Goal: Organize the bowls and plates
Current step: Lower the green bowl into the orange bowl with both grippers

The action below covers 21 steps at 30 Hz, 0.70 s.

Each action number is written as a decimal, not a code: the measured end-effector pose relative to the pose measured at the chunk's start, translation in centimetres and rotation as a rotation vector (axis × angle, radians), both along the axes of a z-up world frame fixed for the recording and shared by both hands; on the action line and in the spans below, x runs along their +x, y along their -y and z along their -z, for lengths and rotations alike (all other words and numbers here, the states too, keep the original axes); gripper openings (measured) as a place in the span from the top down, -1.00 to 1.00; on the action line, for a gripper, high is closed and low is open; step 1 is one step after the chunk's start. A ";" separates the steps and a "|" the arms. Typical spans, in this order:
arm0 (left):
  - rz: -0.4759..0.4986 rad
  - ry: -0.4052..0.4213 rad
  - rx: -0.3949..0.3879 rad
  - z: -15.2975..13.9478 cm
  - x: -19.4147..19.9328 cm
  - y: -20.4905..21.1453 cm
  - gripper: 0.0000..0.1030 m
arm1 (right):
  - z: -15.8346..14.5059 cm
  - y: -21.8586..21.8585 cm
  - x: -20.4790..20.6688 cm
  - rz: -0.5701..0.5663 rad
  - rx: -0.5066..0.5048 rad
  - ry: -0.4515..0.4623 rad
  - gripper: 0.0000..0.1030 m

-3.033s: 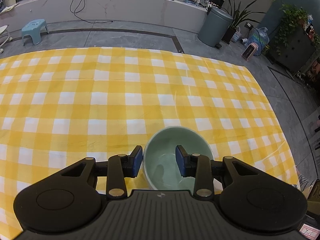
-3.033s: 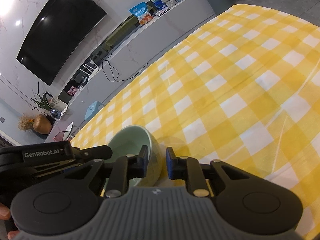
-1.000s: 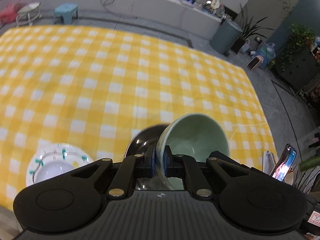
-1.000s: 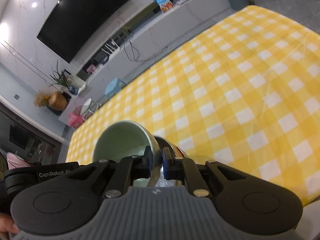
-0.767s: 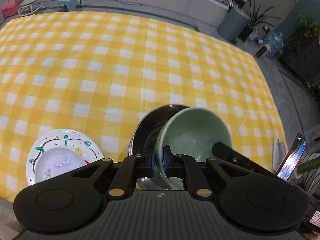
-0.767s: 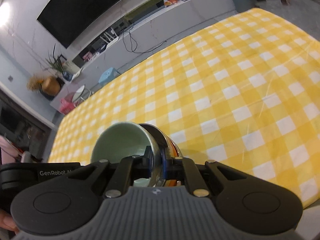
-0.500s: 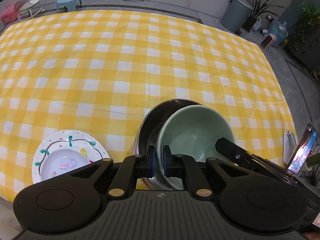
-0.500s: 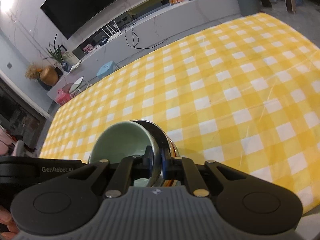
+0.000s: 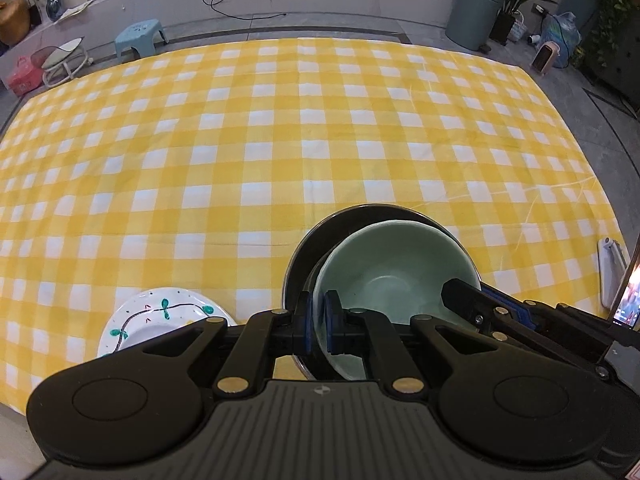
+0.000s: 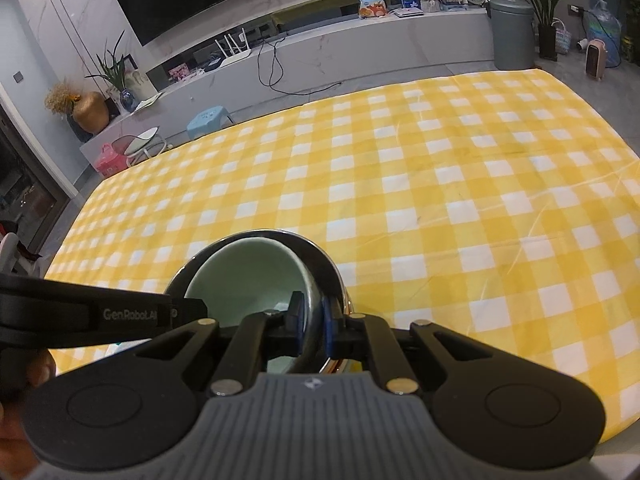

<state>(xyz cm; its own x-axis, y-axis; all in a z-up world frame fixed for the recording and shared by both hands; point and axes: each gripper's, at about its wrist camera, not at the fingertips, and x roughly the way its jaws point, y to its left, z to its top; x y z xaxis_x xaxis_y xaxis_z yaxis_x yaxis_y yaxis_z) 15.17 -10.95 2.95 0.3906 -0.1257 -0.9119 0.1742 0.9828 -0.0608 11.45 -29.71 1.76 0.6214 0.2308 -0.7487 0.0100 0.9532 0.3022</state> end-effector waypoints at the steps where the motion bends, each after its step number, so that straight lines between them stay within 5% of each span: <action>1: 0.000 -0.001 -0.003 0.0 0.0 -0.1 0.87 | -0.1 0.0 -0.1 0.002 0.002 0.002 0.85; 13: 0.028 0.034 -0.008 -1.0 -0.2 -0.1 0.77 | -1.2 0.7 -0.7 0.023 0.011 0.065 0.78; 21: 0.041 0.109 -0.033 -2.4 -0.9 -0.9 0.67 | -2.0 1.1 -1.0 0.046 0.020 0.114 0.51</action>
<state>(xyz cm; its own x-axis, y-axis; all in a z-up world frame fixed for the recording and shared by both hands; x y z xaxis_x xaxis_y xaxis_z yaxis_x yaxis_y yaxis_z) 14.30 -10.04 5.34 0.4813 -0.1729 -0.8593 0.2211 0.9726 -0.0719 10.42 -30.83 3.72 0.7126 0.2140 -0.6682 0.0183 0.9463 0.3226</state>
